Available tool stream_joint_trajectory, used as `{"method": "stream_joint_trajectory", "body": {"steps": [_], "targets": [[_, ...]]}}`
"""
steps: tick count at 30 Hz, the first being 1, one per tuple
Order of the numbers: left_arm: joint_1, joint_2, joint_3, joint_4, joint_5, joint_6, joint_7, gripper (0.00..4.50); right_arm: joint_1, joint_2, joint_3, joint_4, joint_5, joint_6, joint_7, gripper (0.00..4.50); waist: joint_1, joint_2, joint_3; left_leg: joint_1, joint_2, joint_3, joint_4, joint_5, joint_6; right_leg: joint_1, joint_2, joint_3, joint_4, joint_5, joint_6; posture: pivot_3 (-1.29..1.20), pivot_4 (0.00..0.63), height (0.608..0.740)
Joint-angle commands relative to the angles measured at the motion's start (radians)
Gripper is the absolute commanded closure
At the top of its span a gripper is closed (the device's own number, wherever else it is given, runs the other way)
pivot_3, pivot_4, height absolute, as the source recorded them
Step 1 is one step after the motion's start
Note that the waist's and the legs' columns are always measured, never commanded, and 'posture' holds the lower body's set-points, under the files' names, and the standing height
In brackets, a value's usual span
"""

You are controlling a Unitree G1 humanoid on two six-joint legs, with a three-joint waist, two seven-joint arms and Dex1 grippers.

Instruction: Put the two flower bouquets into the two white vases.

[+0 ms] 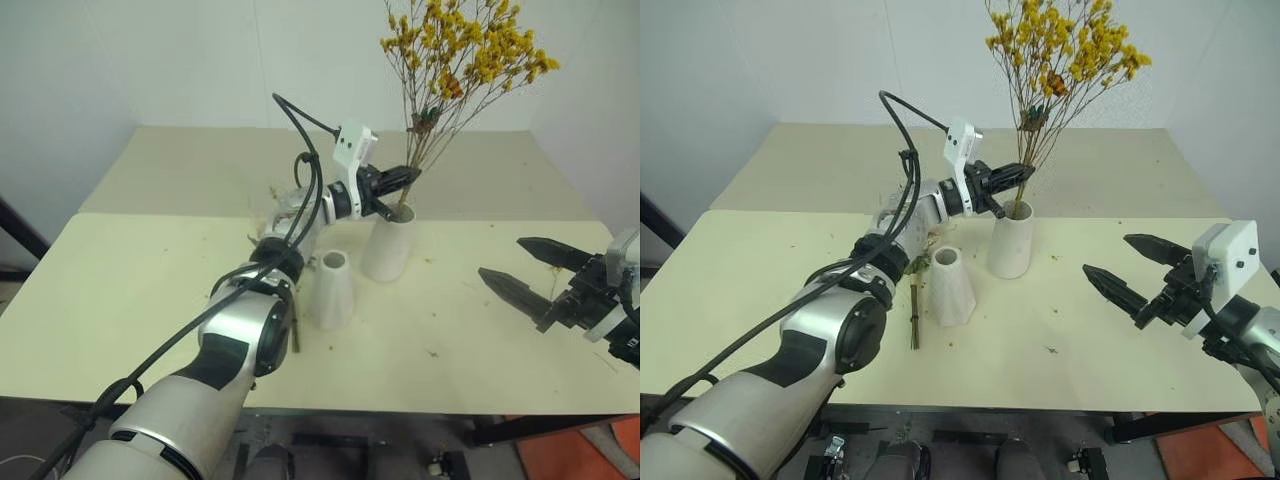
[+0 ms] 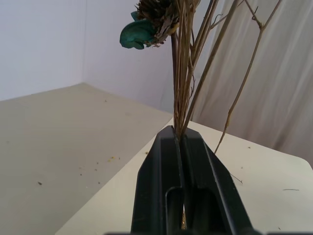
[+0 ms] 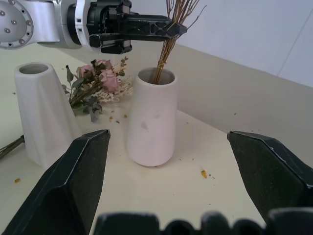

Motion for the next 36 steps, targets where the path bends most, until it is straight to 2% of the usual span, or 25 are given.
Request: {"method": "stream_joint_trajectory", "body": {"steps": [1,15,18,30,31,36], "targets": [[0.002,-0.009,-0.004,-0.016,0.010,-0.032,0.003,4.49,-0.006,-0.003,-0.044,-0.028,0.019,-0.011,-0.005,0.00,0.000,0.000,0.000,0.000,0.000,0.000,0.000,0.000,0.000,0.000,0.000,0.000,0.000,0.000,0.000,0.00,0.150,0.740],[0.044,-0.012,-0.017,-0.036,0.032,-0.026,-0.004,4.49,-0.011,0.000,-0.038,-0.023,0.015,-0.016,-0.004,0.00,0.000,0.000,0.000,0.000,0.000,0.000,0.000,0.000,0.000,0.000,0.000,0.000,0.000,0.000,0.000,0.00,0.150,0.740],[0.040,-0.009,-0.015,-0.036,0.030,-0.022,-0.004,3.84,-0.015,-0.001,-0.035,-0.021,0.014,-0.016,-0.004,0.00,-0.001,0.000,0.000,0.000,0.000,0.000,0.000,0.000,0.000,0.000,0.000,0.000,0.000,0.000,0.000,0.00,0.150,0.740],[0.058,0.048,-0.027,-0.115,0.025,0.018,-0.069,0.15,-0.035,-0.001,-0.015,-0.006,0.005,-0.022,0.001,0.00,-0.003,0.000,0.000,0.001,0.000,0.000,0.000,0.000,0.000,0.000,0.000,0.000,0.001,0.000,0.000,0.00,0.150,0.740],[0.068,0.062,-0.030,-0.140,0.022,0.031,-0.085,0.01,-0.037,-0.001,-0.014,-0.004,0.004,-0.022,0.002,0.00,-0.003,0.000,0.000,0.001,0.000,0.000,0.000,0.000,0.000,0.000,0.000,0.000,0.001,0.000,0.000,0.00,0.150,0.740],[0.147,0.162,-0.057,-0.327,0.008,0.142,-0.167,0.01,-0.042,-0.002,-0.011,0.001,0.002,-0.023,0.011,0.00,-0.005,0.001,-0.001,0.001,0.000,0.000,0.000,0.000,0.000,0.000,0.000,0.000,0.001,0.000,0.000,0.00,0.150,0.740]]}}
